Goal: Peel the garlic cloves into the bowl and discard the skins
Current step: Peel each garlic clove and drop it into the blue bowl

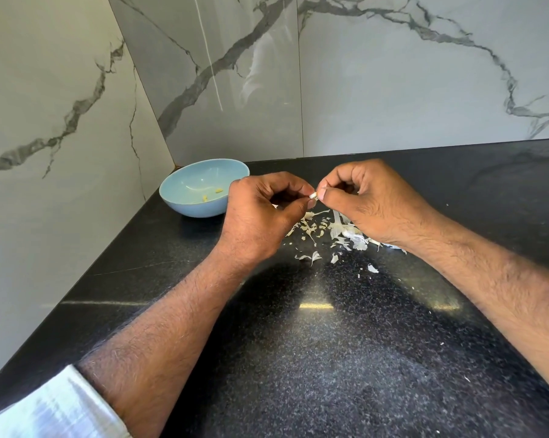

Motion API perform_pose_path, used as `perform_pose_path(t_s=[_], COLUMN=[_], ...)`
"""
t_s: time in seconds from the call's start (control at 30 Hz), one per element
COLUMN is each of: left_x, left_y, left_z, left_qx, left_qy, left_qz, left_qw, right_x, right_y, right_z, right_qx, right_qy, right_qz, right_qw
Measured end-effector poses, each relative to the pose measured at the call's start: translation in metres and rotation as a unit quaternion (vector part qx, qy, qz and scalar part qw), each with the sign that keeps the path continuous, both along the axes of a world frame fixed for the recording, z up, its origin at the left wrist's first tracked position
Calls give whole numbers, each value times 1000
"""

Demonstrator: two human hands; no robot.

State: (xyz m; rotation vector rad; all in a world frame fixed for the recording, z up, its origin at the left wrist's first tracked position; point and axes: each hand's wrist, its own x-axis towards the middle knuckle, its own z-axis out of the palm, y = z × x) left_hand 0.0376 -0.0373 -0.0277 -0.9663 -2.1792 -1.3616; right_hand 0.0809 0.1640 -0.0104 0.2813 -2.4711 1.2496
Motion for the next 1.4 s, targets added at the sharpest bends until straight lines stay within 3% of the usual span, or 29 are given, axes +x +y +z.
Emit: perform_pose_path(t_s=[0.1, 0.43, 0.77, 0.83, 0.93, 0.97, 1.13, 1.27, 1.4], left_x=[-1, -2, -10, -9, -8, -8, -7, -7, -7], left_y=[0, 1, -5, -5, -3, -2, -2, -1, -2], left_z=[0, -2, -1, 0, 0, 0, -1, -2, -1], left_qx=[10, 24, 133, 157, 162, 163, 154, 136, 80], left_qy=[-33, -67, -165, -185, -196, -198, -196, -174, -105], left_qz=[-21, -56, -63, -66, -72, -72, -66, -57, -26], left_qw=[999, 996, 975, 968, 965, 964, 966, 974, 991], right_x=[0, -3, 0, 0, 0, 0, 0, 1, 1], right_y=[-1, 2, 15, 19, 18, 16, 7, 6, 5], right_z=[0, 0, 14, 15, 11, 9, 4, 4, 1], right_qx=[4, -123, -263, -210, 1, 30, -61, -190, -197], right_qy=[-19, -87, -103, -88, -64, -70, -79, -130, -122], right_qz=[7, 21, 41, 4, -76, -64, 37, 85, 87], right_qw=[1000, 988, 958, 974, 995, 995, 994, 969, 969])
